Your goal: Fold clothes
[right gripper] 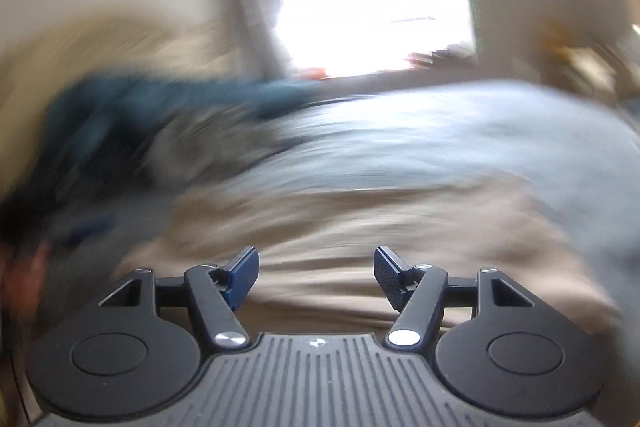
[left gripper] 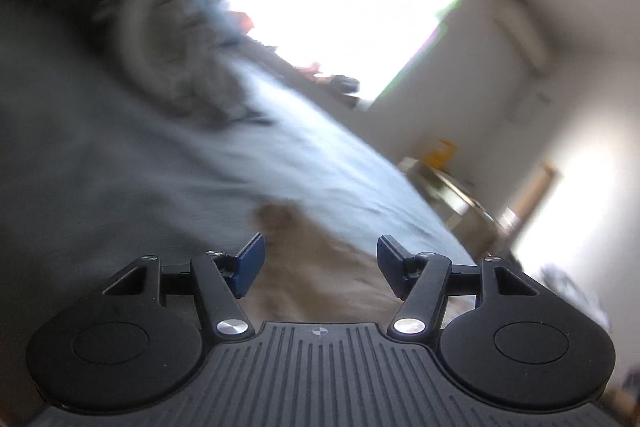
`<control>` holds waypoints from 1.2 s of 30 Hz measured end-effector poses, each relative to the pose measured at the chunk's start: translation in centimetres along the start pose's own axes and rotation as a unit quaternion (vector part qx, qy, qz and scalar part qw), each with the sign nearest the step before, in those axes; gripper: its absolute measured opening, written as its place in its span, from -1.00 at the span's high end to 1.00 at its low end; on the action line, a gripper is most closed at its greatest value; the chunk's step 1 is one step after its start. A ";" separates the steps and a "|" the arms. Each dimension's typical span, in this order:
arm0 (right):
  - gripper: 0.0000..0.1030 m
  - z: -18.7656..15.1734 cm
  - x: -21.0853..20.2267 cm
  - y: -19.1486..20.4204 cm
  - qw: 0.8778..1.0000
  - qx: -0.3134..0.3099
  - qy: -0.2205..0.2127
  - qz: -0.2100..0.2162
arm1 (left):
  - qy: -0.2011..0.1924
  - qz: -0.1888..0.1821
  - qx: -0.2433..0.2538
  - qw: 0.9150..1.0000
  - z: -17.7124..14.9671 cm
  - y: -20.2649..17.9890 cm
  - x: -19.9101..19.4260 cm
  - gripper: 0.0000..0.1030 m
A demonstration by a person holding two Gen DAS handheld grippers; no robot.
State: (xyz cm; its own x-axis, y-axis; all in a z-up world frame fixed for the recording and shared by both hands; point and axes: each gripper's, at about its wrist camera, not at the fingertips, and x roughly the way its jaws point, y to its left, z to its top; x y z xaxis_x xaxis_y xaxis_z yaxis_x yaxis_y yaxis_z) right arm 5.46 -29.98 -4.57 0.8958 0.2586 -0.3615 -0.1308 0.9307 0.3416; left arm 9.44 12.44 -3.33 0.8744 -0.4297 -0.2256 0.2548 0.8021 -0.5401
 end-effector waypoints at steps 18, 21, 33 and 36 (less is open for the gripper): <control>-0.42 -2.7 -3.3 -19.3 0.921 0.389 0.003 0.015 | 0.168 -0.208 0.449 0.853 -16.3 -24.8 12.7 -0.32; -0.43 -3.1 -4.2 -20.7 0.920 0.392 -0.016 0.014 | 0.167 -0.197 0.496 0.829 -18.3 -26.3 13.7 -0.32; -0.44 3.4 2.5 -22.4 0.932 0.342 0.042 0.110 | 0.167 -0.126 0.487 0.848 -18.8 -26.5 16.3 -0.17; -0.45 5.3 6.8 -22.7 0.935 0.329 0.083 0.103 | 0.168 -0.131 0.474 0.854 -18.5 -26.1 16.5 -0.09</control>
State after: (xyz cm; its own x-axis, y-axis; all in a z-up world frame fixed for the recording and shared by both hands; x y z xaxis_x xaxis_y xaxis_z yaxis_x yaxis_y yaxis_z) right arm 16.76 -50.70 -10.18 0.7951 0.5023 -0.3399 0.0447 0.5104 0.8588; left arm 9.59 -23.23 -7.99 0.6096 -0.6127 -0.5030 0.7823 0.5678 0.2563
